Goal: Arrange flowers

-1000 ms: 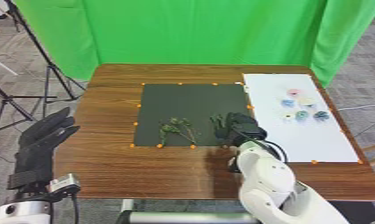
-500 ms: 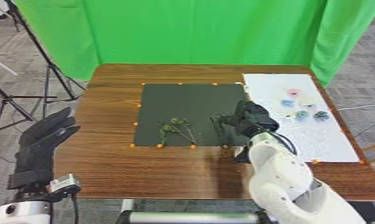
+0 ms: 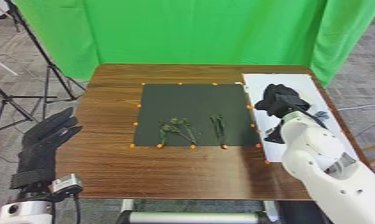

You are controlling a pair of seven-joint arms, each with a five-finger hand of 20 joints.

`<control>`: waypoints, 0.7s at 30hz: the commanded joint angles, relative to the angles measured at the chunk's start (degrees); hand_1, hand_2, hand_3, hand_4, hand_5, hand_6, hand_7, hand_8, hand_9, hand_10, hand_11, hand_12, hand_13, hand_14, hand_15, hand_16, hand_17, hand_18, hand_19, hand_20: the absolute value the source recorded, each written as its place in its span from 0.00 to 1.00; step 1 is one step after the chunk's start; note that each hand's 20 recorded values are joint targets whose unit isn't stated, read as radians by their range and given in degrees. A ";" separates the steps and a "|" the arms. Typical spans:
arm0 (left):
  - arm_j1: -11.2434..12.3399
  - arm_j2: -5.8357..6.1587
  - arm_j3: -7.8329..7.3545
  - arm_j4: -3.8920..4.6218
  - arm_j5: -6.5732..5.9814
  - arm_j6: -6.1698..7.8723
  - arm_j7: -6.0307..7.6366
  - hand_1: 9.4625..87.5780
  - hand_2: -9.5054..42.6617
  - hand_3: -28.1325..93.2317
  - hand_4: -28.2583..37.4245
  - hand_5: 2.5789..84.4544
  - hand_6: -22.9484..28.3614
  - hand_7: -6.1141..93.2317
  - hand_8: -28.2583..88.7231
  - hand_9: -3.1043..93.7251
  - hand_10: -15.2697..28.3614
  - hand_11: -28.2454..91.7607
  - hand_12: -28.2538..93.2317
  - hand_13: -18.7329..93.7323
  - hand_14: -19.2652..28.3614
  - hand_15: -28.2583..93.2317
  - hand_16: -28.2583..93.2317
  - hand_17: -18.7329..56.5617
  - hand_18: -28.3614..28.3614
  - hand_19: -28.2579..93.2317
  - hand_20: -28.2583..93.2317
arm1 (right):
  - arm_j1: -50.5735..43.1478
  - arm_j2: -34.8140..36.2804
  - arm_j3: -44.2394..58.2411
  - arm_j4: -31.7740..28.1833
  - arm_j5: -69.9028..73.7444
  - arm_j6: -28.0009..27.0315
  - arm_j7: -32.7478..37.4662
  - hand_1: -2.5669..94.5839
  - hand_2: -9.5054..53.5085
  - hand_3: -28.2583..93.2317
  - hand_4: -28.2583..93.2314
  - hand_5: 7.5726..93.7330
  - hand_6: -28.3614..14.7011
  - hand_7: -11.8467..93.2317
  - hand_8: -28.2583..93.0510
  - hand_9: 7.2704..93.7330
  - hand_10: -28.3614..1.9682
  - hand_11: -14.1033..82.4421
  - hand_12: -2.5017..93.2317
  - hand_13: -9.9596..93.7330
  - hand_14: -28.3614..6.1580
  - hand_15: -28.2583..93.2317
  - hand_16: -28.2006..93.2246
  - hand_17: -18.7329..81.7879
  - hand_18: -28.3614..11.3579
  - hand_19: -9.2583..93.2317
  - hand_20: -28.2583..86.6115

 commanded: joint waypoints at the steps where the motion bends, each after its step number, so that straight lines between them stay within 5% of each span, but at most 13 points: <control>1: -0.56 -0.14 0.52 -0.28 0.22 0.04 -0.51 0.22 0.31 0.92 0.17 0.44 0.63 0.23 0.14 0.37 0.79 0.54 0.28 0.37 0.95 0.75 0.09 0.12 0.87 0.72 0.25 | 2.29 3.04 -1.67 4.45 -1.04 0.22 3.73 0.34 0.15 0.92 0.05 0.53 0.36 0.31 0.16 0.48 0.18 0.38 0.20 0.65 0.39 0.83 0.34 0.53 0.15 0.94 0.10; 12: -1.30 -1.05 0.63 -0.06 1.08 -1.04 -1.11 0.22 0.30 0.92 0.17 0.44 0.63 0.23 0.15 0.37 0.79 0.54 0.28 0.37 0.95 0.75 0.09 0.12 0.87 0.72 0.25 | 3.14 4.07 -2.74 8.53 -2.13 -3.35 5.54 0.36 0.12 0.93 0.05 0.53 0.38 0.32 0.16 0.47 0.19 0.36 0.19 0.66 0.43 0.84 0.34 0.55 0.18 0.95 0.10; 21: -1.57 -0.55 1.12 0.04 0.57 -0.79 -0.62 0.22 0.30 0.93 0.17 0.44 0.63 0.23 0.14 0.37 0.79 0.54 0.28 0.37 0.95 0.75 0.09 0.12 0.87 0.71 0.25 | 2.29 3.35 -1.87 8.75 -1.96 -7.15 5.82 0.37 0.11 0.93 0.04 0.53 0.38 0.32 0.15 0.46 0.19 0.35 0.20 0.67 0.44 0.85 0.34 0.55 0.19 0.96 0.10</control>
